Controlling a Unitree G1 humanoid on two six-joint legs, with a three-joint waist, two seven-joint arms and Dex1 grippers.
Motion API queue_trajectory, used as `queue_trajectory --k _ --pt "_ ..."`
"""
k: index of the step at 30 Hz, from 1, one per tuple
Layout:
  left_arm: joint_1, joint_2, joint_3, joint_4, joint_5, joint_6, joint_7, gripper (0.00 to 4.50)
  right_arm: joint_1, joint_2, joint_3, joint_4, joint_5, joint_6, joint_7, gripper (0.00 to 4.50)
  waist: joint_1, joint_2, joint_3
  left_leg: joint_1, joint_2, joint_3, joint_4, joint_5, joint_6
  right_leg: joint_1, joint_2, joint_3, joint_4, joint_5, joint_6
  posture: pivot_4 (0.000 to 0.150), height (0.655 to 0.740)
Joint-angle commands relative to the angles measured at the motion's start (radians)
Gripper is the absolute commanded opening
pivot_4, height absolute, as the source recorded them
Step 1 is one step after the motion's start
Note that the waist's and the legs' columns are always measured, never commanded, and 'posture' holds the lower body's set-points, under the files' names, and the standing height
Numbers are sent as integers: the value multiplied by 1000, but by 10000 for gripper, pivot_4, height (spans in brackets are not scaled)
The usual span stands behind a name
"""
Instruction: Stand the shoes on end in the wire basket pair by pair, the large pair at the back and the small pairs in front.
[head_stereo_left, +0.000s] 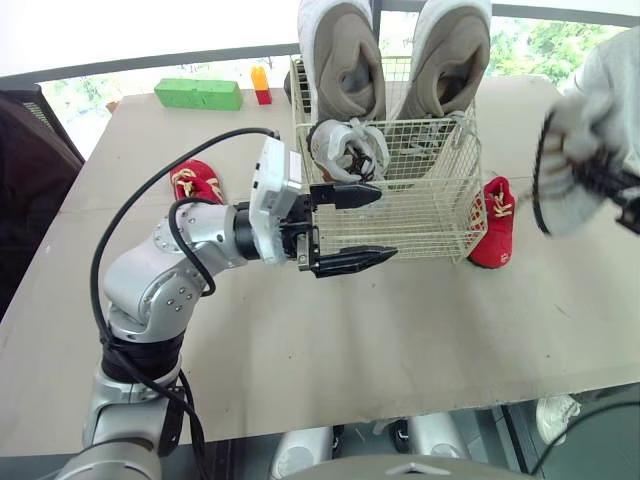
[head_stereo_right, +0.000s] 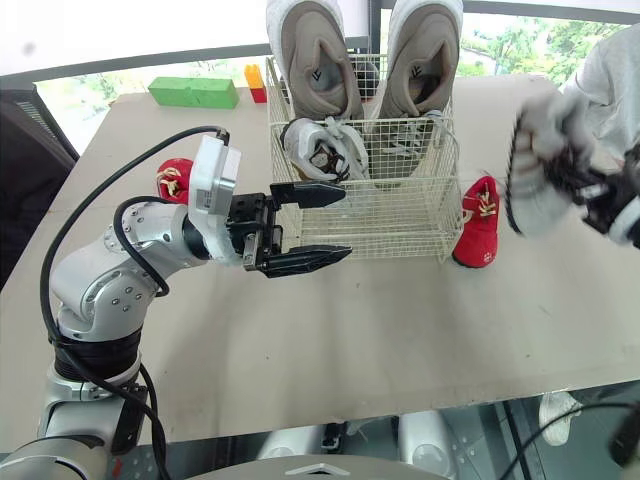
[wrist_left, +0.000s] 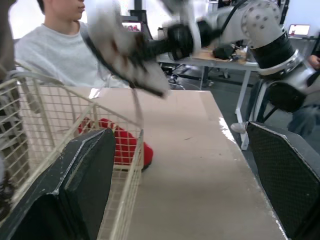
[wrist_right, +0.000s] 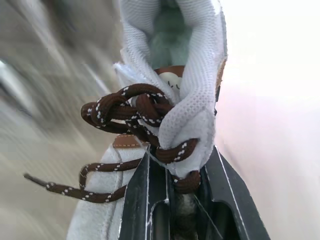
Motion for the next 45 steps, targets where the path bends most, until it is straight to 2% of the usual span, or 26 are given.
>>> queue_trajectory --k 1,3,6,9,13,18,22,25,26,27,30,34,41,45 --pt "30 -11 44 -41 -21 -15 60 45000 -104 165 165 -57 -75 -244 -116 135 -3 1 0 0 0 0 0 0 0 0 0 1 0 0 0 1500 7400" --pt "57 -25 66 -59 -30 -26 97 45000 -94 210 330 -16 -247 -409 -132 135 1 1 0 0 -1 1 0 3 -4 -1 0 1 1 0 0 1500 7400" --pt "131 -29 105 -97 -38 -39 139 45000 -66 276 506 121 -500 -780 -153 135 6 1 0 -2 -1 0 0 3 -5 -2 -1 -1 0 0 0 1500 7400" --pt "211 -16 142 -123 -6 -81 149 45000 -61 365 559 249 -592 -999 -190 135 2 0 -1 -3 -3 1 -1 3 -5 -3 -2 0 -1 0 0 1500 7400" --pt "283 -11 202 -136 -17 -129 154 45000 -7 405 645 415 -769 -1304 -227 135 1 1 -1 -1 -2 1 -1 3 -6 -3 -1 0 0 0 0 1500 7400" --pt "339 -19 210 -164 -5 -180 168 45000 24 447 682 618 -877 -1498 -299 135 -5 0 -2 13 -2 6 -9 4 -7 5 0 4 1 0 -1 1500 7400" --pt "373 -13 210 -168 -4 -206 165 45000 63 462 710 693 -865 -1524 -258 135 -5 -1 -3 13 -1 7 -10 4 -7 5 0 5 1 0 -1 1500 7400" --pt "384 -6 212 -157 0 -222 160 45000 106 462 707 655 -781 -1498 -192 135 -3 -2 -4 13 -1 6 -10 4 -7 5 0 6 1 0 -1 1500 7400" --pt "385 -3 211 -150 1 -227 156 45000 121 454 705 625 -750 -1480 -163 8412 -3 -2 -4 13 -1 6 -10 4 -7 5 0 6 1 0 -1 1500 7400" --pt "383 -2 208 -143 2 -231 155 45000 133 446 703 597 -720 -1456 -137 11182 -3 -2 -4 13 -1 6 -10 4 -7 5 0 7 1 0 -1 1500 7400" --pt "376 -3 198 -129 9 -240 151 45000 159 419 689 521 -659 -1391 -89 25371 3 -3 -5 13 -1 5 -11 4 -7 5 0 6 -1 0 -1 1500 7400" --pt "366 -17 191 -102 34 -255 180 45000 215 354 653 376 -569 -1262 -32 36115 5 -3 -5 12 -1 4 -14 4 -7 5 0 5 -3 0 -1 1500 7400" --pt "323 -94 259 -35 55 -209 443 45000 353 158 574 141 -455 -1088 88 36115 6 -1 -4 11 -1 4 -14 2 -4 4 -1 5 -4 0 -1 1500 7400" --pt "260 -147 331 24 103 -182 685 45000 414 31 485 -29 -252 -947 186 36115 6 -1 -3 11 -1 3 -14 2 -4 4 -1 4 -3 0 -1 1500 7400"
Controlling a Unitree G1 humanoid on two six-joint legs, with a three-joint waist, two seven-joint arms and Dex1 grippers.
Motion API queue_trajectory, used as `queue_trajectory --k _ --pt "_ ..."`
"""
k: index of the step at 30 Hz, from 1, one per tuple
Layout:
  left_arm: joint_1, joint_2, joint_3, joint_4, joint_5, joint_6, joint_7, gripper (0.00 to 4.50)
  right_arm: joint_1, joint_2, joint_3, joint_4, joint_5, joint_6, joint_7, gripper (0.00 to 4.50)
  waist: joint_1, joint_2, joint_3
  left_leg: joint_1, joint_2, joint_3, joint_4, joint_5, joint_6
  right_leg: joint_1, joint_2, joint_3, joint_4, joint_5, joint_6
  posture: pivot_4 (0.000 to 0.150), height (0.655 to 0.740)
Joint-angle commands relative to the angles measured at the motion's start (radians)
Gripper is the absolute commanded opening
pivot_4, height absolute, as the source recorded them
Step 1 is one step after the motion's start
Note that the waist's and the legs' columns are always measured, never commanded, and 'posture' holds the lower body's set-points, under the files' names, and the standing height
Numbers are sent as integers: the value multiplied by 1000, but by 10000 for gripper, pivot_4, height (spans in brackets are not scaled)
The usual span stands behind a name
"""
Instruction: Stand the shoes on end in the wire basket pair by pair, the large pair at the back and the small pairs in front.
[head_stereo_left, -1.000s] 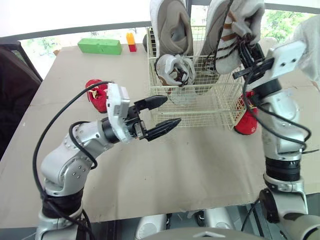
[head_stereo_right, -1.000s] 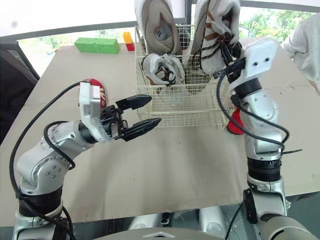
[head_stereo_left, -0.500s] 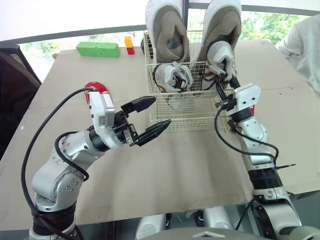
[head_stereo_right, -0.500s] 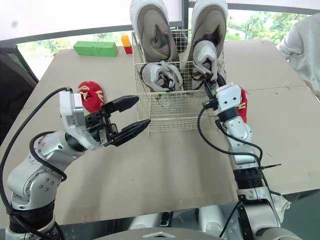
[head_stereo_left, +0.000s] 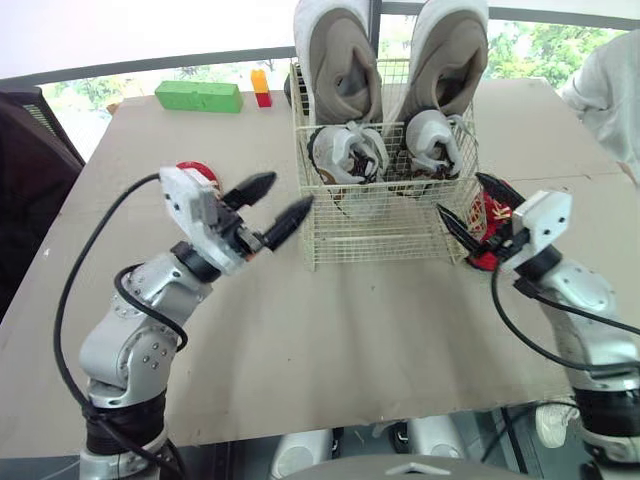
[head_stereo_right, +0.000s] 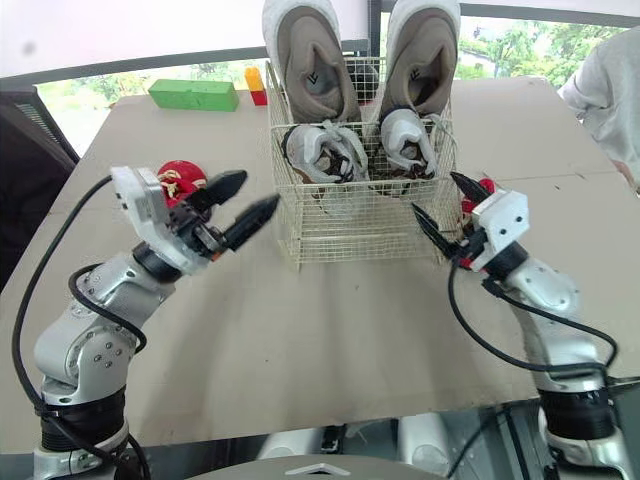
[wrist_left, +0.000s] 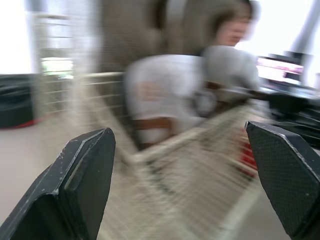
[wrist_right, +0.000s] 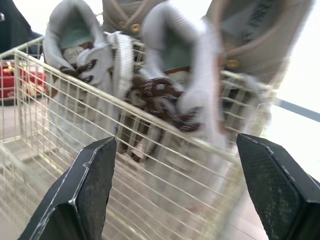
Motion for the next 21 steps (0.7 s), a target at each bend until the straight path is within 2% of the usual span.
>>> queue_trajectory --k 1,4,8,15,21 --pt "-53 -37 79 27 69 21 231 45000 20 -90 -87 -174 173 101 84 36115 -1 0 0 0 0 0 0 0 0 0 0 0 0 0 0 1500 7400" --pt "-87 -86 84 52 199 73 458 45000 16 -145 -103 -238 263 158 121 36115 0 -3 -1 0 0 0 0 -1 1 0 0 0 0 0 0 1500 7400" --pt "-105 -133 59 78 317 149 619 45000 1 -140 -96 -265 318 198 105 36115 7 -6 -1 -1 0 0 0 -1 1 0 0 -1 0 0 0 1500 7400" --pt "-163 -179 19 226 463 170 712 45000 8 -129 -53 -274 303 213 110 36115 27 -7 -1 -2 0 -1 1 1 -2 0 -1 -2 -1 0 0 1500 7400" --pt "-273 -223 21 424 493 100 691 45000 0 -122 -49 -278 324 254 98 36115 29 -8 -1 -3 -1 -2 1 2 -3 0 -1 -4 -1 0 0 1500 7400"
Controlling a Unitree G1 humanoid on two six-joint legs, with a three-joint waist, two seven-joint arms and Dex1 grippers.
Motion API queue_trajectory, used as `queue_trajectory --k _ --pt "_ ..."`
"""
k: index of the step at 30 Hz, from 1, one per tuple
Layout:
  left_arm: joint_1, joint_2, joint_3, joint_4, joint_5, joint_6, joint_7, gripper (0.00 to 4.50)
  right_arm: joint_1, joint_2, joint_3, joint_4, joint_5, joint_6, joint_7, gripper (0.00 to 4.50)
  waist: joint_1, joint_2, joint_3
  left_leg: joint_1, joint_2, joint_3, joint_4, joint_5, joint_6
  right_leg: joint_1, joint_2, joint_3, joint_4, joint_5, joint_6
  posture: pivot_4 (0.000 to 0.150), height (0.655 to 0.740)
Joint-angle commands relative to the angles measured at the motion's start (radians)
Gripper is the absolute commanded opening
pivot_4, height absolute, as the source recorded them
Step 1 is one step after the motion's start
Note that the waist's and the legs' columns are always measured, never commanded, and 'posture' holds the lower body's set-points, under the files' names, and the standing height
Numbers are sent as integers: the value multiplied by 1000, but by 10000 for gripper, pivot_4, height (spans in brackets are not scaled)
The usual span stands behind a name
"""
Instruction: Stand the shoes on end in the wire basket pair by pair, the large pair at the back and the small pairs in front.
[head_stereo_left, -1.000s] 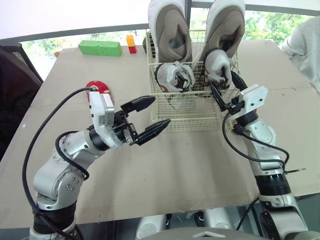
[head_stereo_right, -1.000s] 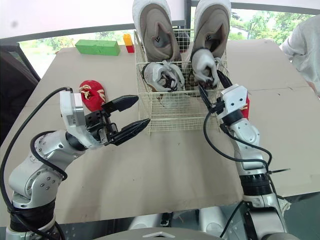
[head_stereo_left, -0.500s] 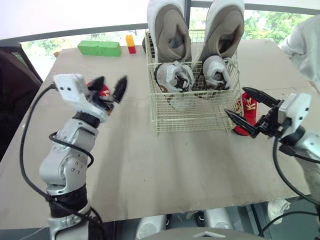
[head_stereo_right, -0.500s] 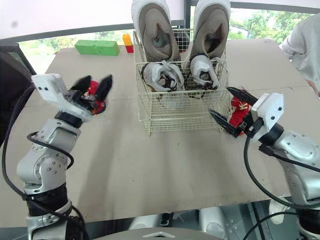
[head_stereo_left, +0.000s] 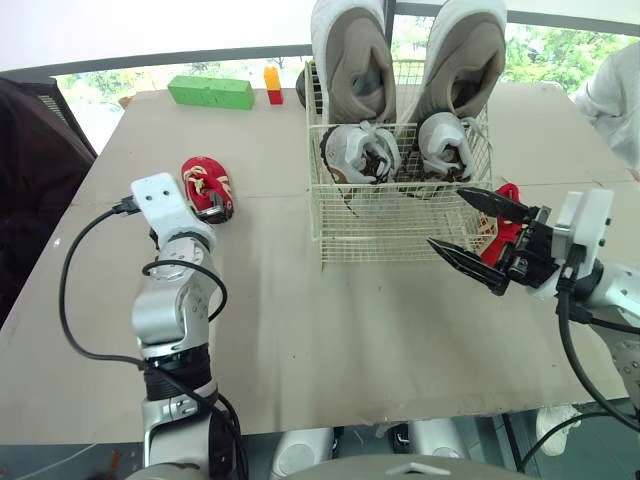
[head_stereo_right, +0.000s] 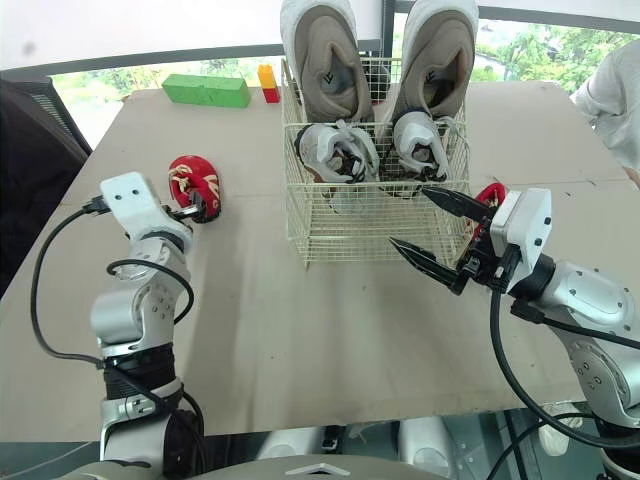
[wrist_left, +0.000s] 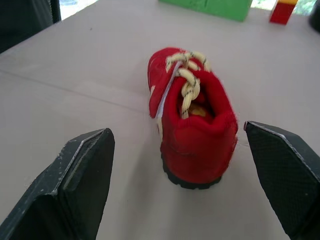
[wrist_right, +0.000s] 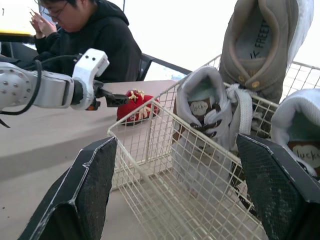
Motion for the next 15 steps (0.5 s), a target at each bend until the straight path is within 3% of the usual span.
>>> queue_trajectory --k 1,7,10,15 --pt "-75 -6 0 90 30 -72 -10 45000 -13 9 -15 -45 41 10 -9 36115 0 -1 0 0 0 0 0 0 0 0 0 0 0 0 0 1500 7400" --pt "-158 -12 -13 305 83 -185 -12 45000 -9 17 -63 -80 157 55 -47 36115 -2 -1 0 -1 0 -1 0 0 0 -1 0 -1 0 0 0 1500 7400" --pt "-192 8 5 413 125 -241 32 36727 1 20 -73 -92 169 56 -66 36823 -1 -1 0 -1 0 -1 0 0 0 -1 0 -1 0 0 0 1500 7400" --pt "-242 34 14 539 159 -289 68 13777 22 30 -64 -109 148 48 -81 36823 -3 -1 -1 0 0 -3 0 -1 2 0 0 -2 1 0 0 1500 7400"
